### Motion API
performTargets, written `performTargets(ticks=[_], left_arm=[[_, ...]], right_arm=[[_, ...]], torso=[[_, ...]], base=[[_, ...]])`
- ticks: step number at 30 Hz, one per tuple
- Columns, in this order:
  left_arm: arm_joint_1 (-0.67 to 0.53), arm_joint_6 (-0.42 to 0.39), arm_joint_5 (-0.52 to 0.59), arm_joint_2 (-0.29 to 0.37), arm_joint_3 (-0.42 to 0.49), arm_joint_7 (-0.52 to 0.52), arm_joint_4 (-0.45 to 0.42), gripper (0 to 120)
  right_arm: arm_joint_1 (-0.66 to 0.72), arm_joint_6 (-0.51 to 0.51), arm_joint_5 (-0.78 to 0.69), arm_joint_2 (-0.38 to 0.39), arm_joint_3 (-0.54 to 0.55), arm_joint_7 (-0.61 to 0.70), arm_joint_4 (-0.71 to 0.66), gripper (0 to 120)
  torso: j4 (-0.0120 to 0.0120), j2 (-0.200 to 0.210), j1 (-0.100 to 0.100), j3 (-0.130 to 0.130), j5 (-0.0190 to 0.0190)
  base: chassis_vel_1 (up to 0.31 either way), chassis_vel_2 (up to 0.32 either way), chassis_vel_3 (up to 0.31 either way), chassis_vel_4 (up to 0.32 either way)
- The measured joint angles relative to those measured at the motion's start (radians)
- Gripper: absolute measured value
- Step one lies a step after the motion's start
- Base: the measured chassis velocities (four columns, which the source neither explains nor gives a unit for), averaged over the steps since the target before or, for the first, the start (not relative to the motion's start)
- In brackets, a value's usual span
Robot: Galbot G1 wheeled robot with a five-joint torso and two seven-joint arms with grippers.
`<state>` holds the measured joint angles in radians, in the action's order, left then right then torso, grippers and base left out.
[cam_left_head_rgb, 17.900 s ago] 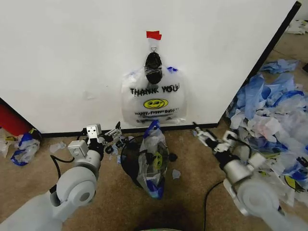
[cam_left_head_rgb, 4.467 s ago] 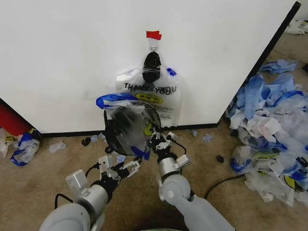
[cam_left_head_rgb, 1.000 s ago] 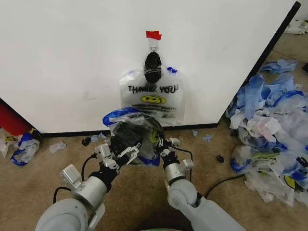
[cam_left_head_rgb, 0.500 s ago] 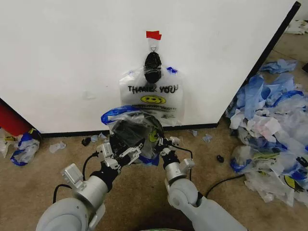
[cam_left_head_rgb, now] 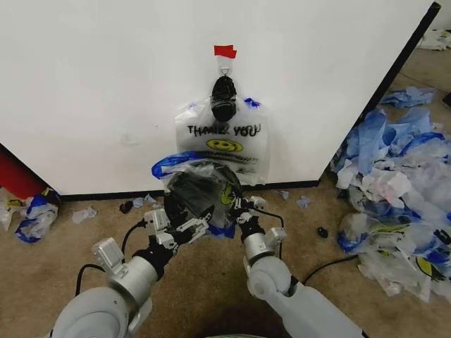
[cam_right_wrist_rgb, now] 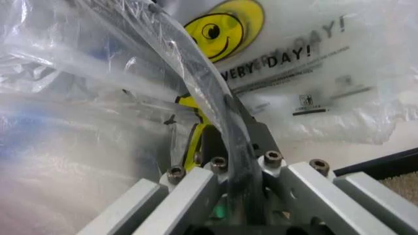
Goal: Pick up the garbage bag from the wall and place it over the trash bin.
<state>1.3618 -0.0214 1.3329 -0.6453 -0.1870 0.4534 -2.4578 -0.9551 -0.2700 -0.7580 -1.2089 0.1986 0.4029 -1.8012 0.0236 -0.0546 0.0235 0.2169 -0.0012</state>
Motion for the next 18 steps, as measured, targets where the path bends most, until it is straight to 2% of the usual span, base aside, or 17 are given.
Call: performTargets(ticks=[9,18], left_arm=[[-0.068,0.007,-0.025,0.022,0.090,-0.013,0.059,100],[-0.105,0.014,-0.025,0.016,0.121,-0.006,0.085,100]], right_arm=[[-0.002,0.000,-0.007,0.000,0.000,-0.003,-0.005,0],[-0.004,0.001,-0.008,0.000,0.001,-0.006,-0.003,0]], torso=[[0.0000,0.000,0.000,0.000,0.0001],[0.0000,0.000,0.000,0.000,0.0000]], base=[[0.000,0.000,0.000,0.000],[0.000,0.000,0.000,0.000]])
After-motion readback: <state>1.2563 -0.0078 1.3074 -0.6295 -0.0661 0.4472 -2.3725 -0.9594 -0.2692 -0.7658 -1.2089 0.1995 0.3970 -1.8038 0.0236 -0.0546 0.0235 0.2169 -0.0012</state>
